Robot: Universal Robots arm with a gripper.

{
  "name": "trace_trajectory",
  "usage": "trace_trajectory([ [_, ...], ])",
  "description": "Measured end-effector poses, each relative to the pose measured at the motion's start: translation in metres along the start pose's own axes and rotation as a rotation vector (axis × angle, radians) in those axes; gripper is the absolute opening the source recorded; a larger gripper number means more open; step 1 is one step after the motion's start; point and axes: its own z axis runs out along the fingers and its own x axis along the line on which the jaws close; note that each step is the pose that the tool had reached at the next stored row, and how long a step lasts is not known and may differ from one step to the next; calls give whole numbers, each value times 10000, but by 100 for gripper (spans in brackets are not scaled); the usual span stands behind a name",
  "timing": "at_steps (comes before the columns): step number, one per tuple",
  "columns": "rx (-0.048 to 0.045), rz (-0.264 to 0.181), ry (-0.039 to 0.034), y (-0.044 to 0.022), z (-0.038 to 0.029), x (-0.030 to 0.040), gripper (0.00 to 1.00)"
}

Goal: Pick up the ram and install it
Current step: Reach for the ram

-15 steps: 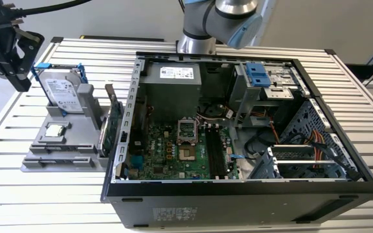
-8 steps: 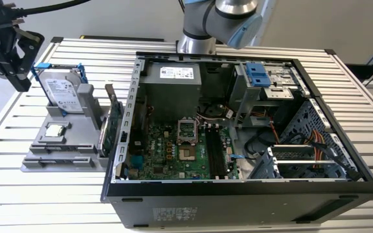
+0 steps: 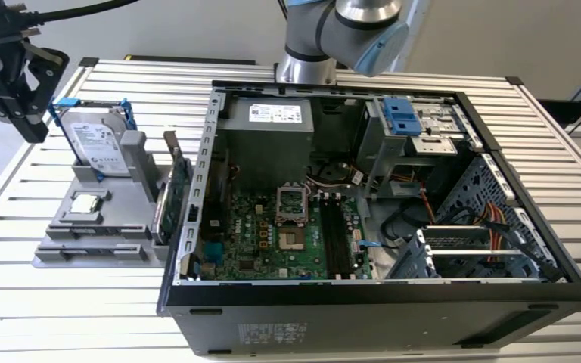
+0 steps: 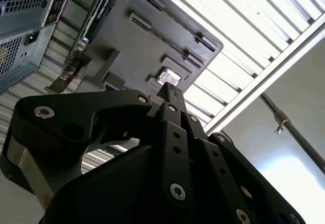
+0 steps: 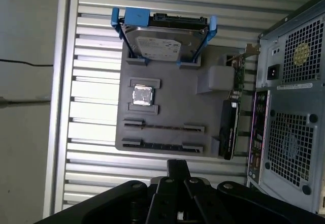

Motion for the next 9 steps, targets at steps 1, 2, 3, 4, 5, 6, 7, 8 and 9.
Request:
trace_trajectory([
  [1, -1, -21, 1, 0, 0, 0, 0],
  [2, -1, -42, 1, 0, 0, 0, 0],
  [3, -1, -62, 2, 0, 1, 0, 0],
  [4, -2, -82, 3, 0, 1, 0, 0],
  [5, -2, -102, 4, 0, 1, 0, 0],
  [6, -2, -124, 5, 0, 1, 0, 0],
  [7, -2, -142, 6, 0, 1, 0, 0],
  [8, -3, -160, 6, 0, 1, 0, 0],
  [9, -3, -181, 7, 0, 1, 0, 0],
])
